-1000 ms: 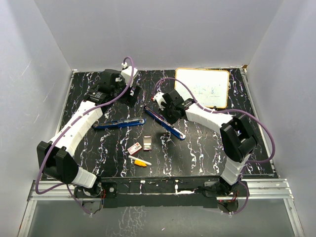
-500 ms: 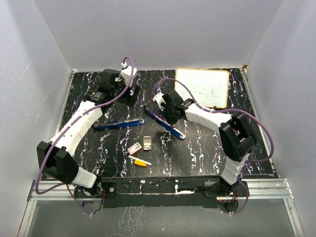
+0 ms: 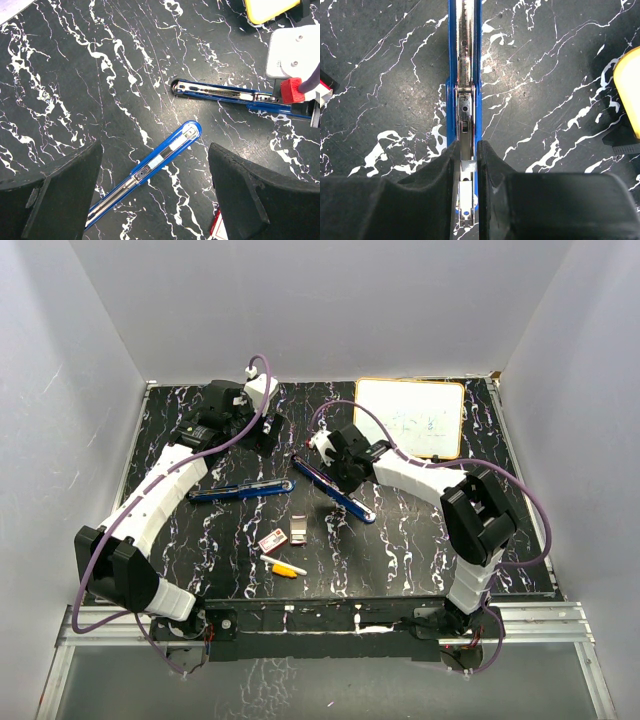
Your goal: Load the staples into the stapler
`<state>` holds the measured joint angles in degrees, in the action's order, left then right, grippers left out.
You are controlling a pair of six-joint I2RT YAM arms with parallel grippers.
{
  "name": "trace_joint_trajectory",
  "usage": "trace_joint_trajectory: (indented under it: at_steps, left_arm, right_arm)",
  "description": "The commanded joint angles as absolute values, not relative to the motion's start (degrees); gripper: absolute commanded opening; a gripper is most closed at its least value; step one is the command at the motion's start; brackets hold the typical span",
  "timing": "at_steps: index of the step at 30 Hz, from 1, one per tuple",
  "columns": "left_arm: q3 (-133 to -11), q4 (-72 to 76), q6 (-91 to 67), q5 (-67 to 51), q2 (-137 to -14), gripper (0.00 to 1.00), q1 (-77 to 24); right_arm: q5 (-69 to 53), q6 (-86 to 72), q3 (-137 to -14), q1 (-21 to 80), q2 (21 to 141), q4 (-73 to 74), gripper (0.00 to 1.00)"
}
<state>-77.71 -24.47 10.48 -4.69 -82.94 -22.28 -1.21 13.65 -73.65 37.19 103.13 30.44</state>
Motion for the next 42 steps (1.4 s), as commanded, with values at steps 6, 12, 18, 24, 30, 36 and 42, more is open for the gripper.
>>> trace_joint_trajectory:
  at_steps: [6,12,18,24,30,36,42]
  left_arm:
    - [-79.19,-24.98,11.07,-4.57,-80.16,0.85,-21.97]
    - [-79.19,-24.97,10.99,-4.48,-80.11,0.85,-21.97]
    - [-79.19,-24.96,11.0,-4.57,-80.07,0.85,-21.97]
    - [-79.12,-25.0,11.07,-4.57,-79.9,0.85,-21.97]
    - [-79.24,-24.96,11.02,-4.82,-79.96,0.85,-21.97]
    - [-79.19,-25.11,10.99,-4.92,-79.8,0.86,-21.9]
    - [-79.1,-25.14,11.06,-5.1,-79.71,0.86,-21.89]
  right_arm:
    - [-0.35,14.11,-75.47,37.46,103.97,30.01,0.11]
    - [-0.31,13.97,-75.31,37.44,103.53,29.79,0.11]
    - [-0.87,14.32,-75.02,37.44,103.16,29.61,0.11]
    - [-2.06,14.86,-74.71,37.44,103.0,30.27,0.11]
    - [-4.14,16.78,-74.94,37.42,102.9,31.42,0.11]
    - [-4.42,17.77,-74.66,37.36,103.18,31.47,0.11]
    - [-5.46,18.61,-74.13,37.27,102.84,30.52,0.11]
